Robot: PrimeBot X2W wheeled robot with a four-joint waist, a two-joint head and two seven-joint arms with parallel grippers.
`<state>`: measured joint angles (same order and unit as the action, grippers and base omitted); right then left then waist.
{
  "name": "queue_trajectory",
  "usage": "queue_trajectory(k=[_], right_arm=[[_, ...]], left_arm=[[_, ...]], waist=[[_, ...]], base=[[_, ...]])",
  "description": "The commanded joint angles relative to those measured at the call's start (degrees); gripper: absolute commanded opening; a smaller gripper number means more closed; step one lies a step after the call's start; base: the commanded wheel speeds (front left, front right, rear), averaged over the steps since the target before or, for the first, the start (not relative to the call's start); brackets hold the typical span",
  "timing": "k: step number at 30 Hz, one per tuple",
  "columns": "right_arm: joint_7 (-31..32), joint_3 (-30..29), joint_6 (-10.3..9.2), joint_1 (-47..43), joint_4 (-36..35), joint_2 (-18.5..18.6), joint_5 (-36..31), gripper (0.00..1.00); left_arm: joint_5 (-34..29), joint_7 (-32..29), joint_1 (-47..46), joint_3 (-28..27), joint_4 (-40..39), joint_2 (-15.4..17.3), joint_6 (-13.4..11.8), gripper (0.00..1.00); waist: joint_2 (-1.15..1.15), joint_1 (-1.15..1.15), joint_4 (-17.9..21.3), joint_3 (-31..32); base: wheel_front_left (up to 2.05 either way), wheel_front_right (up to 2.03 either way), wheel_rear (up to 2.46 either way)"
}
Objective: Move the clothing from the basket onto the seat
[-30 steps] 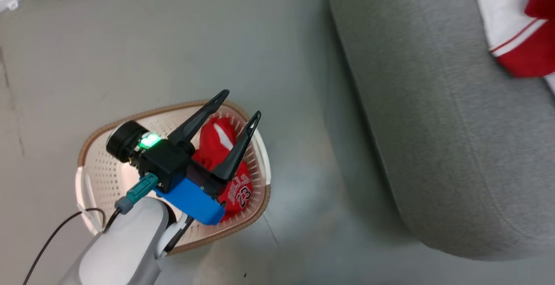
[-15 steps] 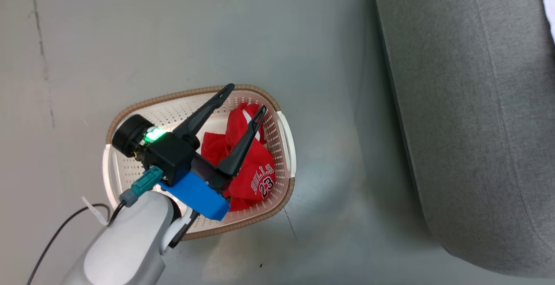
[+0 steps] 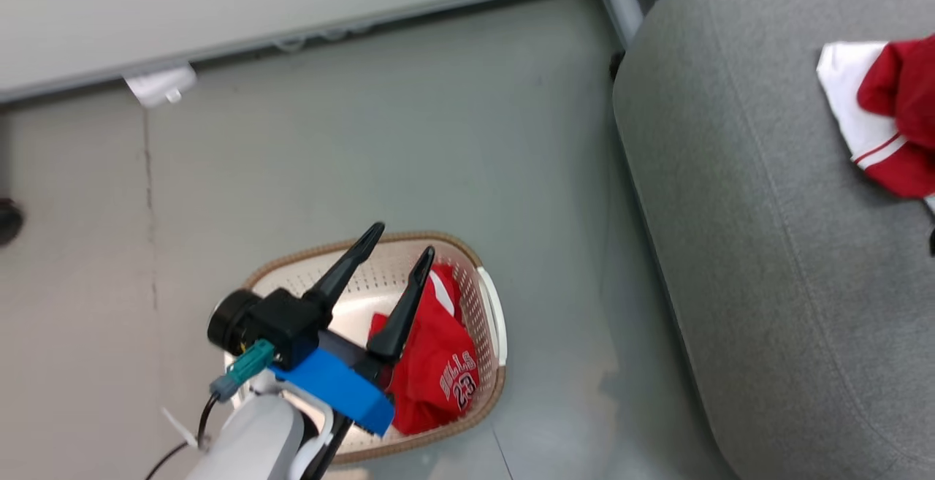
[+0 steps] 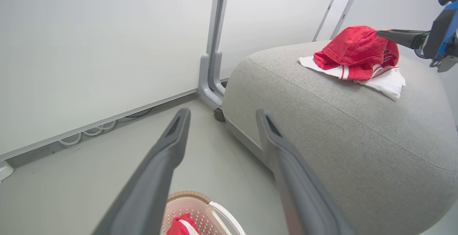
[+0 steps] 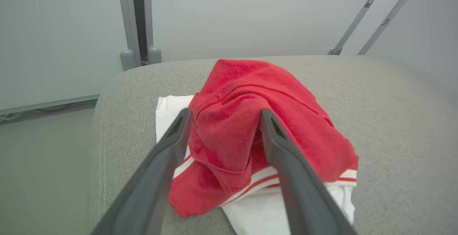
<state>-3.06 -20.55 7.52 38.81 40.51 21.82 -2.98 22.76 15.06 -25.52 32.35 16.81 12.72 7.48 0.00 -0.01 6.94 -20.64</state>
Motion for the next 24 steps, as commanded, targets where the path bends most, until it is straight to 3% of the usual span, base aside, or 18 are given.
queue_trajectory(k=[1, 9, 18, 24], right_arm=[[0.39, 1.34, -0.06, -3.41, -1.74, -1.10, 0.34, 1.00], [2.33, 6.48, -0.06, -16.73, -15.58, -6.24, 0.93, 1.00], [3.99, 11.02, -0.06, -30.02, -31.40, -10.94, 1.67, 1.00], [2.27, 14.10, -0.07, -37.02, -37.38, -14.40, 1.40, 1.00]], left_arm=[[0.32, 0.17, 2.66, -1.50, 0.46, -0.43, 0.00, 1.00], [-0.16, 0.17, 11.48, -7.72, 1.76, -2.10, 0.00, 1.00], [-1.32, 0.17, 17.80, -15.32, 2.34, -2.88, 0.00, 1.00], [-2.37, 0.17, 20.55, -21.00, 2.47, -3.51, 0.00, 1.00]], waist=[[0.00, 0.01, -1.12, 6.47], [0.00, 0.01, -2.88, 15.44], [0.00, 0.01, -4.75, 20.20], [0.00, 0.01, -6.48, 21.35]], base=[[0.00, 0.00, 0.00], [0.00, 0.00, 0.00], [0.00, 0.00, 0.00], [0.00, 0.00, 0.00]])
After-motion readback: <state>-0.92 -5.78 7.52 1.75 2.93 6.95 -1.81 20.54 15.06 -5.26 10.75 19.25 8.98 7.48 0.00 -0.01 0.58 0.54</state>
